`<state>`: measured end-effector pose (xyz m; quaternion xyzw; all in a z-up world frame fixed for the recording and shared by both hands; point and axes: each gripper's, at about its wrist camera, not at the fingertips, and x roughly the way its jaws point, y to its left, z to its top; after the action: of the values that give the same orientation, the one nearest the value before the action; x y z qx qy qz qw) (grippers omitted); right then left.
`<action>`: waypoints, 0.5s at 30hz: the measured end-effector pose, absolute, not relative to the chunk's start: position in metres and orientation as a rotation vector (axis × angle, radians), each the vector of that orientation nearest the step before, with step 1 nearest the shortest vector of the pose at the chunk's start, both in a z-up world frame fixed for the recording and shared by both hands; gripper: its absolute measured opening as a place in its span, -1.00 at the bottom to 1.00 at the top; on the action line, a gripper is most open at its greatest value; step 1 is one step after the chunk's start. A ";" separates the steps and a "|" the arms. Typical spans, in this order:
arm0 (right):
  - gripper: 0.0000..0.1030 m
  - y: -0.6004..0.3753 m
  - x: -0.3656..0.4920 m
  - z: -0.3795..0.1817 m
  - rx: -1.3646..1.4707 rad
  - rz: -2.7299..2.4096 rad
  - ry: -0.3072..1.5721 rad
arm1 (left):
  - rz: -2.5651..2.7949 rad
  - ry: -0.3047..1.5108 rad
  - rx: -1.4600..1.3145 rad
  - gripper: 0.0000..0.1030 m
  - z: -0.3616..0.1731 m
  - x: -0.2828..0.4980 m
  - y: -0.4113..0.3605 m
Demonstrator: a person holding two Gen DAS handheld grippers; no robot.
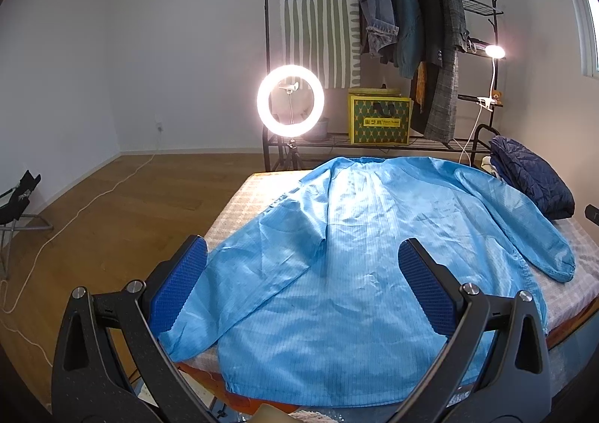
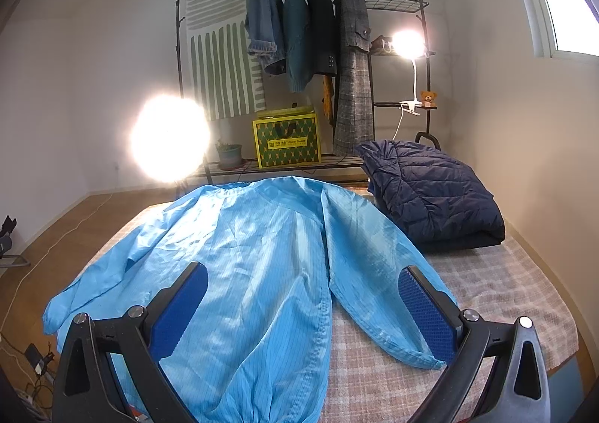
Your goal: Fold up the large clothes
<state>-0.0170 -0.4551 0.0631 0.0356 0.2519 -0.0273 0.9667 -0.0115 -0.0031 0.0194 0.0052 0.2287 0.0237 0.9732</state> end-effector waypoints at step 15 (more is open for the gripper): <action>0.99 -0.457 -0.019 0.065 0.075 -0.058 0.506 | 0.049 0.462 0.013 1.00 0.020 -0.013 -0.005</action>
<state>-0.0192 -0.4569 0.0647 0.0372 0.2500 -0.0288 0.9671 -0.0127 -0.0051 0.0201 0.0064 0.2288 0.0244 0.9732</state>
